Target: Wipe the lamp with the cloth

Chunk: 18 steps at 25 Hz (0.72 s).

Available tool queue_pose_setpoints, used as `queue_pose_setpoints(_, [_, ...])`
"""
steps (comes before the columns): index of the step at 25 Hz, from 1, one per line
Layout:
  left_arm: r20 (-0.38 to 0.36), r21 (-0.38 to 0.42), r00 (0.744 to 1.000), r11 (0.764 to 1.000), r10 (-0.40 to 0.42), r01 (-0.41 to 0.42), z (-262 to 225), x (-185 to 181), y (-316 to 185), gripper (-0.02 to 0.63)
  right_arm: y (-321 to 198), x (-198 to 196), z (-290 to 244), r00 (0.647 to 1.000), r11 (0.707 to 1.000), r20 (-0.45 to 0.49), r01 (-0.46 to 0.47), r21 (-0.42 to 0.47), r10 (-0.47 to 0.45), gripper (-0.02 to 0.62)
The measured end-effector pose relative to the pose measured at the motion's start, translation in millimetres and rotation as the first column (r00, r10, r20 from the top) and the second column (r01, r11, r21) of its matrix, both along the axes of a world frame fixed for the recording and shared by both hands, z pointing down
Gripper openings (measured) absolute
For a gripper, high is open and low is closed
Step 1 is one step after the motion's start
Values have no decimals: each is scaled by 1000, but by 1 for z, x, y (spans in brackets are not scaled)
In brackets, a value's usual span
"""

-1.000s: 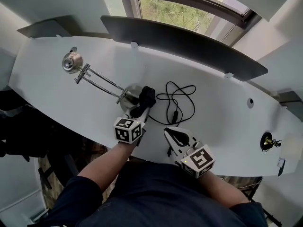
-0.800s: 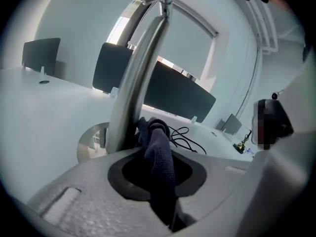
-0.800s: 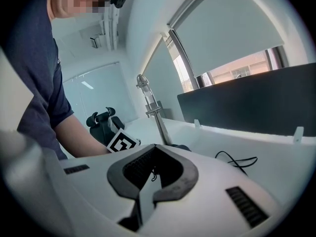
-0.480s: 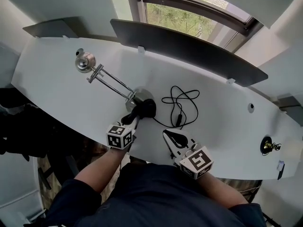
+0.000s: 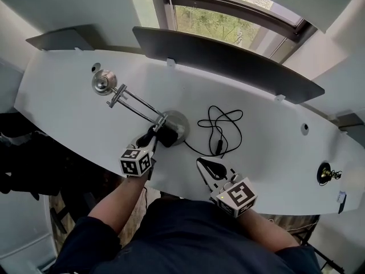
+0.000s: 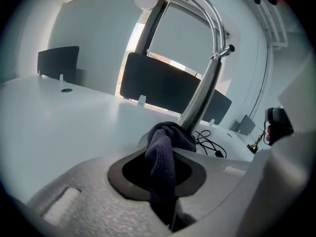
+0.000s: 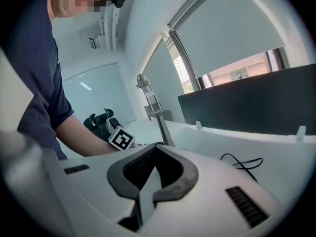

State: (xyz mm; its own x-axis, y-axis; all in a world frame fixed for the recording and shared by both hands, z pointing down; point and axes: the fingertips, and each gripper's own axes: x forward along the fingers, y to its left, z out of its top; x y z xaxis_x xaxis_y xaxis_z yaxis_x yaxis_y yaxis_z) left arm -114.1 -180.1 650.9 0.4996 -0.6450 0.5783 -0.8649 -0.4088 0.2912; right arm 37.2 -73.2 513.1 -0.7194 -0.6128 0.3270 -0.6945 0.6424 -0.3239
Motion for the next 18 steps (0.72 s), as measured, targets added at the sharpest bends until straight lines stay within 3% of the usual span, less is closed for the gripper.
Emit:
queue_pose_setpoints(10, [-12, 66, 1000, 998, -25, 26, -19, -5, -50, 58, -2, -2, 5, 1000, 1000, -10, -13, -17, 13, 9])
queue_pose_setpoints(18, [-15, 96, 1000, 995, -26, 27, -47, -15, -33, 58, -6, -9, -14, 1000, 1000, -4, 10, 28, -9, 9])
